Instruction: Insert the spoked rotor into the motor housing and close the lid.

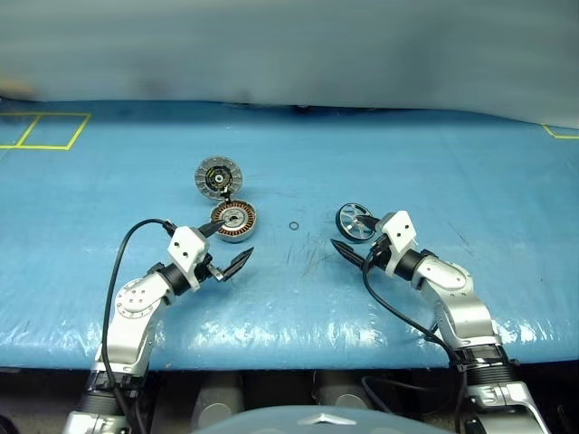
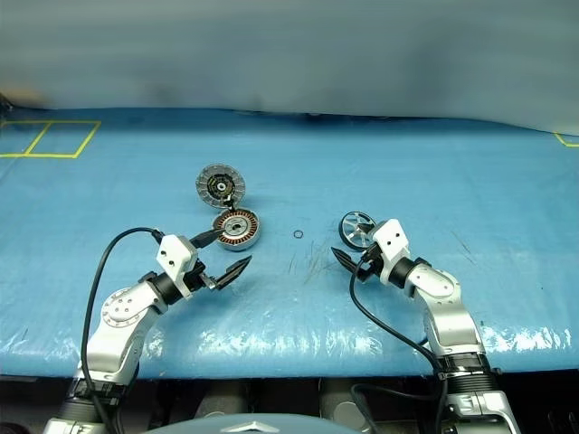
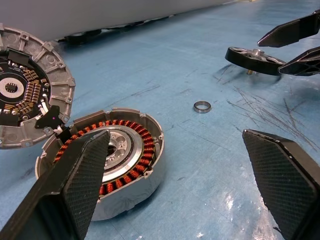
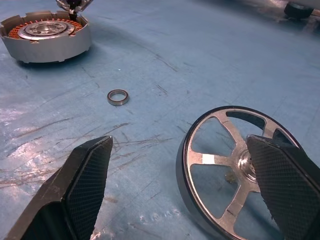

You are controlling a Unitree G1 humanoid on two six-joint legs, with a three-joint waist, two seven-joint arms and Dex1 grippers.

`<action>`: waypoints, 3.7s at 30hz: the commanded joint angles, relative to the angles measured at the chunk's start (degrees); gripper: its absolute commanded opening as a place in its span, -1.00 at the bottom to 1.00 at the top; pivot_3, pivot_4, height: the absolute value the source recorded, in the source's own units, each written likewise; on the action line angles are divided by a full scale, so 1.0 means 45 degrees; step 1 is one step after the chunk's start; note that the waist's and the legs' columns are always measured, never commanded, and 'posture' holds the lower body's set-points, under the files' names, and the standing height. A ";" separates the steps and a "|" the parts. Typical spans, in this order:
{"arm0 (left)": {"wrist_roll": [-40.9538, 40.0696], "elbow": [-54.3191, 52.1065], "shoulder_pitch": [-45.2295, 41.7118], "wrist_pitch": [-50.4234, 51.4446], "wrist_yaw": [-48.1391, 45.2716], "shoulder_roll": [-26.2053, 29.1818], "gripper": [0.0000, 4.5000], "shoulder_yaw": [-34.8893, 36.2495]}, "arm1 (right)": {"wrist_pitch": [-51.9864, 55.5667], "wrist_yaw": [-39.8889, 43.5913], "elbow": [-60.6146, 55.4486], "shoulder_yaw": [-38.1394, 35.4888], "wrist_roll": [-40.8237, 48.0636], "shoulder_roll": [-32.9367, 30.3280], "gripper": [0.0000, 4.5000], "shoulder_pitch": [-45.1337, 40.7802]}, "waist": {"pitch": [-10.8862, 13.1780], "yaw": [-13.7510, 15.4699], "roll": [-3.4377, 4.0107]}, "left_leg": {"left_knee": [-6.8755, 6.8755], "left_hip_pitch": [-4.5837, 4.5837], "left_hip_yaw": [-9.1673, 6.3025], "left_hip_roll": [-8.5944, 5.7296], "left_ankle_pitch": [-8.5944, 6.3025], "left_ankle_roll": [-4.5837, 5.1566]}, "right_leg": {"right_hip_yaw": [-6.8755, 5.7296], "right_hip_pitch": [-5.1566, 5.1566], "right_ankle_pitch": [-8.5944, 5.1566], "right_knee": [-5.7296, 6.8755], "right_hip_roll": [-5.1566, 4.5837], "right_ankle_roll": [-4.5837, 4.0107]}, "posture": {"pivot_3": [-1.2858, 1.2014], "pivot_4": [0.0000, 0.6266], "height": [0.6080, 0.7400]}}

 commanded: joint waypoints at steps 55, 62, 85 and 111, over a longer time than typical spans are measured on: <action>0.7836 0.3349 -1.2479 -0.0327 -1.0673 0.5232 1.00 -0.7770 | 0.0058 0.1167 0.0699 0.0576 -0.0238 -0.0621 0.99 -0.1863 | 0.0031 -0.0059 -0.0007 | -0.0017 -0.0035 -0.0002 -0.0007 -0.0020 0.0036 | -0.0001 -0.0029 -0.0012 -0.0015 0.0011 -0.0048 | 0.03 -0.52 1.00; 0.9361 0.4557 -1.3251 -0.1275 -1.1155 0.4571 1.00 -0.8628 | 0.0537 0.1642 0.0388 0.0568 -0.0257 -0.1331 0.99 -0.2082 | 0.0039 -0.0058 -0.0011 | -0.0013 -0.0042 -0.0003 -0.0006 -0.0041 0.0072 | -0.0002 -0.0033 -0.0021 -0.0010 0.0007 -0.0076 | 0.03 -0.52 1.00; 1.0443 0.5877 -1.3100 -0.2599 -1.0798 0.3598 1.00 -0.8910 | 0.1271 0.1516 -0.0699 0.0627 -0.0188 -0.1282 0.99 -0.1578 | 0.0042 -0.0085 -0.0012 | 0.0067 -0.0046 -0.0004 -0.0009 -0.0043 0.0075 | 0.0000 -0.0019 -0.0015 0.0047 0.0004 -0.0061 | 0.03 -0.52 1.00; 1.0364 0.6196 -1.2697 -0.2634 -0.5998 0.3527 1.00 -0.6589 | 0.1159 0.1169 -0.0728 0.0602 -0.0099 -0.0964 0.99 -0.1403 | 0.0046 -0.0059 -0.0011 | 0.0119 -0.0058 -0.0008 -0.0010 -0.0068 0.0118 | -0.0001 -0.0014 -0.0009 0.0065 0.0003 -0.0057 | 0.03 -0.52 1.00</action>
